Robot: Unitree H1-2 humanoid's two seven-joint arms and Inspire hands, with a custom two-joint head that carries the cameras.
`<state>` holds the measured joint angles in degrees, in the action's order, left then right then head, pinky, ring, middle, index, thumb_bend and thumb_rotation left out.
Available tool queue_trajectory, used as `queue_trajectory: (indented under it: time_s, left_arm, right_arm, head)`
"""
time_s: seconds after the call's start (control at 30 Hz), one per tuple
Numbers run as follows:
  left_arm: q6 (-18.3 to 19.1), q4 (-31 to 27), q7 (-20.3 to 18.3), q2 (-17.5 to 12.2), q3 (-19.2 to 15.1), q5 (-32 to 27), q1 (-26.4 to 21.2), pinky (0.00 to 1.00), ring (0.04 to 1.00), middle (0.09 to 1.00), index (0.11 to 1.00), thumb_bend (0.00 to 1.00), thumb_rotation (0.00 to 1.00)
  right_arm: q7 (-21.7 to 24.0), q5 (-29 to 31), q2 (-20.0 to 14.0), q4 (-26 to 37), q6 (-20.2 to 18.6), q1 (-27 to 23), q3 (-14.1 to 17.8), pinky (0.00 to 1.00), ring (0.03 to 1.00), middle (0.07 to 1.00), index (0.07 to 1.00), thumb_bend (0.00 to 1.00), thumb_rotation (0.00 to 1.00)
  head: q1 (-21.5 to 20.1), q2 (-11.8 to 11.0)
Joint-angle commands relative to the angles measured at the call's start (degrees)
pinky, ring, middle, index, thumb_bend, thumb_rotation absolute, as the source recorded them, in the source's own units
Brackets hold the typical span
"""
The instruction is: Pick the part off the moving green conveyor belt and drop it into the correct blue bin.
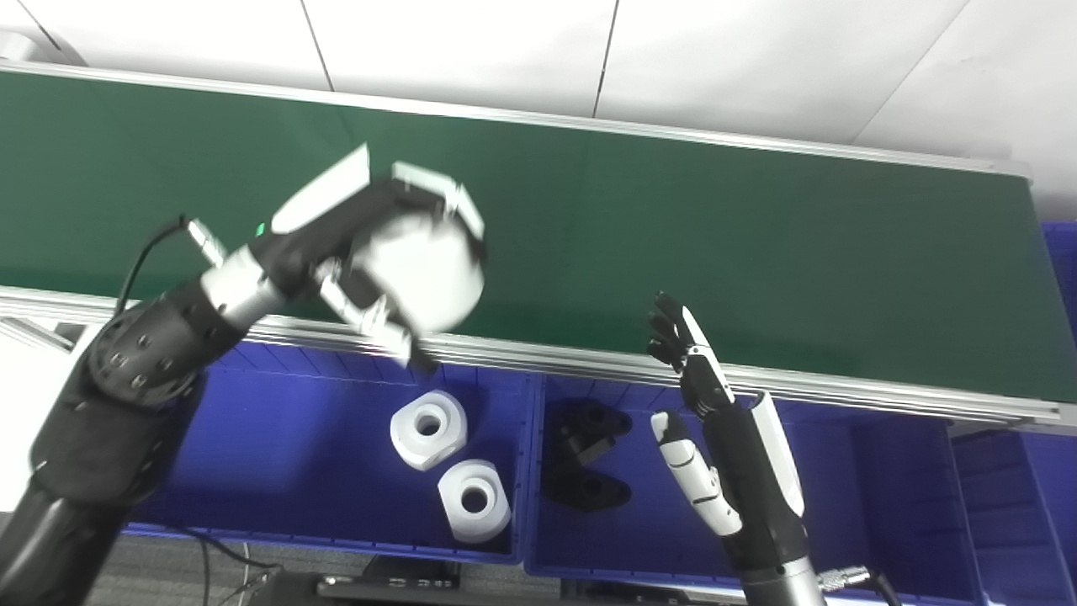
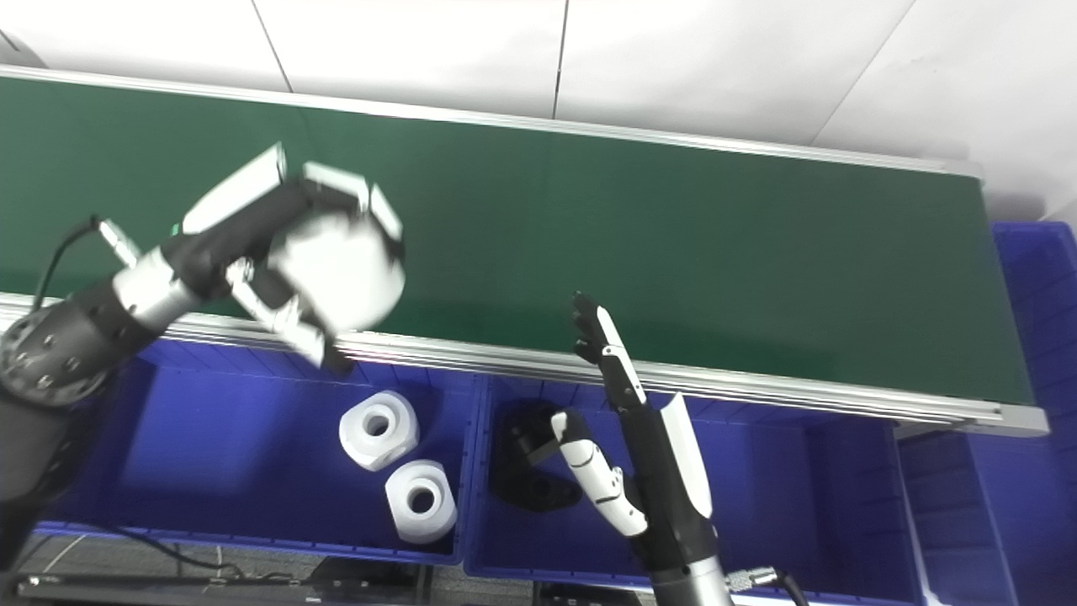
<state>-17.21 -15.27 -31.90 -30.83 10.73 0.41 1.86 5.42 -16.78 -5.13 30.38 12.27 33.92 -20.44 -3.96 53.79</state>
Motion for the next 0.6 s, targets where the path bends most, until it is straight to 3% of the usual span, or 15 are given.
queue_trajectory:
  time_s: [0.0, 0.23, 0.43, 0.57]
  left_arm:
    - [-2.34, -0.61, 0.31, -1.30, -0.36, 0.60, 1.28, 0.17, 0.442, 0.486, 0.206, 0.50, 0.00]
    - [-1.79, -2.17, 0.32, -2.44, -1.46, 0.74, 6.15, 0.16, 0.440, 0.490, 0.206, 0.50, 0.00]
    - [-1.77, -2.52, -0.45, -2.93, -1.39, 1.42, 7.50, 0.17, 0.440, 0.489, 0.206, 0.50, 0.00]
    - [-2.29, -1.70, 0.27, -2.91, -1.55, 4.93, 8.31, 0.18, 0.440, 0.489, 0.217, 0.50, 0.00]
  right_arm:
    - [-0.35, 0.08, 0.57, 1.21, 0.81, 0.72, -0.25, 0.90, 0.959, 0.984, 0.973, 0.43, 0.92]
    - [-0.50, 0.72, 0.53, 0.28, 1.96, 0.50, -0.18, 0.91, 0.967, 0.984, 0.974, 0.42, 0.91]
    - [-0.59, 0.77, 0.32, -0.04, 2.40, 0.55, -0.05, 0.92, 0.969, 0.985, 0.974, 0.42, 0.91]
    - [-0.73, 0.47, 0.70, -0.11, 2.43, 0.34, -0.25, 0.90, 0.961, 0.984, 0.970, 0.43, 0.91]
  head:
    - [0.12, -0.18]
    - [0.68, -0.24]
    - [1.07, -0.41]
    - [0.27, -0.30]
